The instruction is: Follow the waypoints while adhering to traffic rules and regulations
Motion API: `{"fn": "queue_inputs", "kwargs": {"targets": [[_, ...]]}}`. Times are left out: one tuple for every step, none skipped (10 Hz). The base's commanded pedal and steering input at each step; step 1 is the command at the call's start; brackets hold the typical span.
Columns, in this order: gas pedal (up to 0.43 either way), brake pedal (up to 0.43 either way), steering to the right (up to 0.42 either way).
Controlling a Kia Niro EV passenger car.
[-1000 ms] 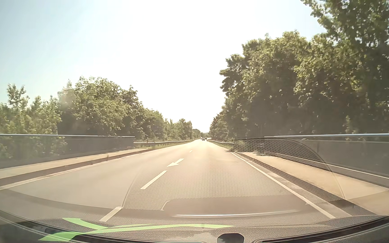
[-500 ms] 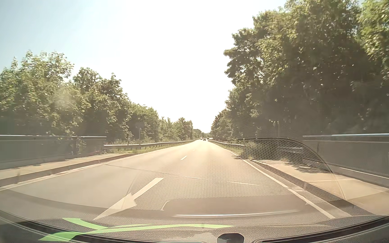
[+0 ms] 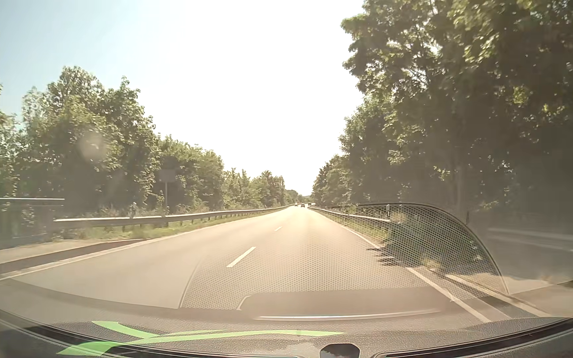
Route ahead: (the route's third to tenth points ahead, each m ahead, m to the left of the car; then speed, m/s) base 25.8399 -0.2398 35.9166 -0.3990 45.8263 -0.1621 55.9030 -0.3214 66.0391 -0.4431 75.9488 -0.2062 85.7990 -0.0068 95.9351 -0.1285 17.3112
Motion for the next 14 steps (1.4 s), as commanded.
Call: {"fn": "queue_inputs", "kwargs": {"targets": [[0.26,0.0,-0.003],[0.26,0.0,-0.003],[0.268,0.0,-0.003],[0.268,0.0,-0.003],[0.268,0.0,-0.003],[0.26,0.0,-0.003],[0.228,0.0,-0.003],[0.22,0.0,-0.003],[0.22,0.0,-0.003],[0.22,0.0,-0.003],[0.22,0.0,-0.003],[0.228,0.0,-0.003],[0.24,0.0,-0.003],[0.248,0.0,-0.003]]}}
